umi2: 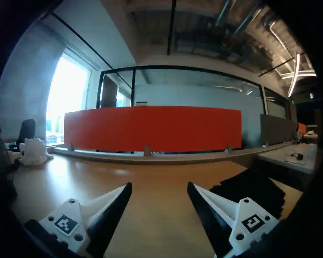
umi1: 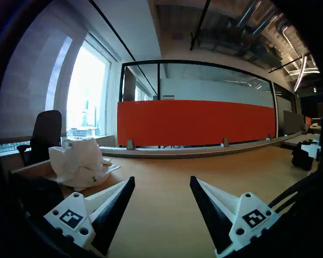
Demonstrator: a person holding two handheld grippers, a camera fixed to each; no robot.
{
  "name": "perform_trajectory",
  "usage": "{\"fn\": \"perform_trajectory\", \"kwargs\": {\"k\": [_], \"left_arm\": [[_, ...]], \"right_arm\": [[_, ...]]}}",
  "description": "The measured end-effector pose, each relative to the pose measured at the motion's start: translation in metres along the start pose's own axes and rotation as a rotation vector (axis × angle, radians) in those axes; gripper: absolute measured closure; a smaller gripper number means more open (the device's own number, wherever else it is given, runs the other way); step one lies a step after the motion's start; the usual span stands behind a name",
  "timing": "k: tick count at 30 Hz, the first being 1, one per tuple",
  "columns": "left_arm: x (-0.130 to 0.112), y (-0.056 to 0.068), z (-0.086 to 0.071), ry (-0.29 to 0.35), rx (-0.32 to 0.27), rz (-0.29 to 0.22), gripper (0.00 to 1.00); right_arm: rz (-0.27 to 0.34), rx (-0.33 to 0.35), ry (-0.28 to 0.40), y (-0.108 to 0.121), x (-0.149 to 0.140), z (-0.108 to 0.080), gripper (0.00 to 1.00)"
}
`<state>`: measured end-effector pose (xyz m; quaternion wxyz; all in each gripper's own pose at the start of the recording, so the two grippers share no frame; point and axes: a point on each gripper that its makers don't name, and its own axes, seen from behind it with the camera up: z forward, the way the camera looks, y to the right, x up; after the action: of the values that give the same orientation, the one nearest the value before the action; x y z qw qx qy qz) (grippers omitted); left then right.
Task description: Fold towel
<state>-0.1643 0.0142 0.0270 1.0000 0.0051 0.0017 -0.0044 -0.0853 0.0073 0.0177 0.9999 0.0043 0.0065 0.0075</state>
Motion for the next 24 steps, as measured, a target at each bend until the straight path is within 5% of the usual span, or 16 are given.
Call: {"fn": "perform_trajectory", "kwargs": {"k": [24], "left_arm": [[0.0016,-0.0005,-0.0016,-0.001,0.0,-0.001,0.06]], "right_arm": [[0.0,0.0,0.0,-0.0002,-0.0001,0.0001,0.01]]}}
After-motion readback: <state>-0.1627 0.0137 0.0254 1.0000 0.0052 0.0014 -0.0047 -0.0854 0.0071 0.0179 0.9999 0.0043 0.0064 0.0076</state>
